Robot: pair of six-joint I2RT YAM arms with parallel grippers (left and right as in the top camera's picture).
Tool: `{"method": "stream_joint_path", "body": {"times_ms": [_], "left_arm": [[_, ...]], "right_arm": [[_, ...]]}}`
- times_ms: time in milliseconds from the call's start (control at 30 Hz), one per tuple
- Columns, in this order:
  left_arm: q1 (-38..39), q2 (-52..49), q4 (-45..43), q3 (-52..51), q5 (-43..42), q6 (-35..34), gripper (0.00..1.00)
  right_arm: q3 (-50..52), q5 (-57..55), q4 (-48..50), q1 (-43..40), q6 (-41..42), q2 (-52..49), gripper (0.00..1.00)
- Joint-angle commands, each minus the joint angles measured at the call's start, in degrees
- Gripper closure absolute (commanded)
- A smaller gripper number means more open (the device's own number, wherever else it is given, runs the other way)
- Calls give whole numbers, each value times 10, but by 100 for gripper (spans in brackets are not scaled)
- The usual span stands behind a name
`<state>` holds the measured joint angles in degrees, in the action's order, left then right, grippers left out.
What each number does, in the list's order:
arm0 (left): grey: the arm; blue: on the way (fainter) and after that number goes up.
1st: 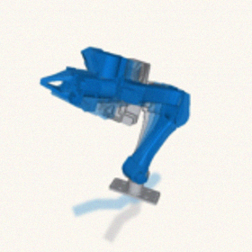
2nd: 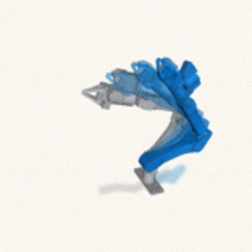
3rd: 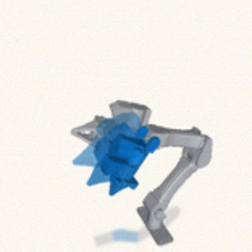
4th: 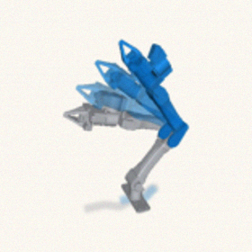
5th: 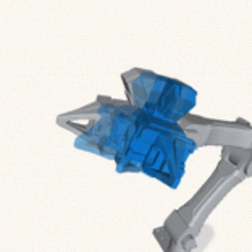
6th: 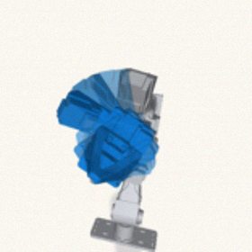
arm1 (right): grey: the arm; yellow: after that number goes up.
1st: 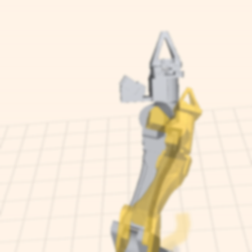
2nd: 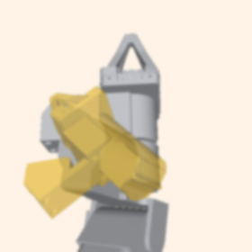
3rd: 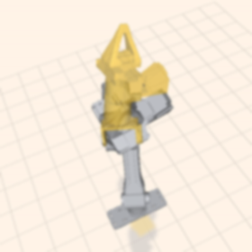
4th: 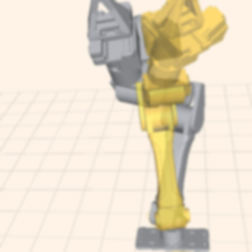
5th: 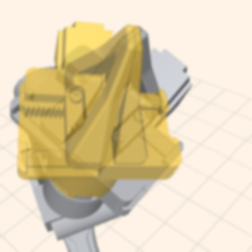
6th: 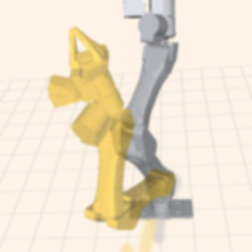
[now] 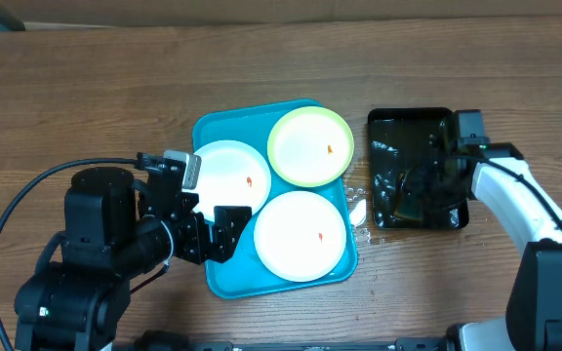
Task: Clean dirty plates on tray and stack at the side
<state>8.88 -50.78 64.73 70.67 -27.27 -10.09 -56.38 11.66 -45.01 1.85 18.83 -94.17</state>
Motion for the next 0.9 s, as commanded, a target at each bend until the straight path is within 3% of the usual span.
{"method": "stream_joint_path", "body": {"times_ms": [0,100,133,367,433,467,533,567,867], "left_arm": [[-2,2,0,11,-7,13,0],[-2,2,-2,11,-7,10,0],[-2,2,-2,11,-7,10,0],[-2,2,-1,11,-7,11,0],[-2,2,-1,11,-7,11,0],[-2,2,0,11,-7,11,0],[-2,2,0,11,-7,11,0],[-2,2,0,11,-7,11,0],[-2,2,0,11,-7,11,0]], "right_arm": [[44,-39,17,13,41,7,58],[67,-87,52,13,74,7,93],[69,-89,62,13,75,7,96],[69,-89,101,13,76,7,96],[69,-89,106,13,76,7,64],[69,-89,110,13,76,7,67],[70,-93,117,13,75,7,91],[73,-95,125,14,71,6,96],[124,-92,184,14,69,-11,96]]}}
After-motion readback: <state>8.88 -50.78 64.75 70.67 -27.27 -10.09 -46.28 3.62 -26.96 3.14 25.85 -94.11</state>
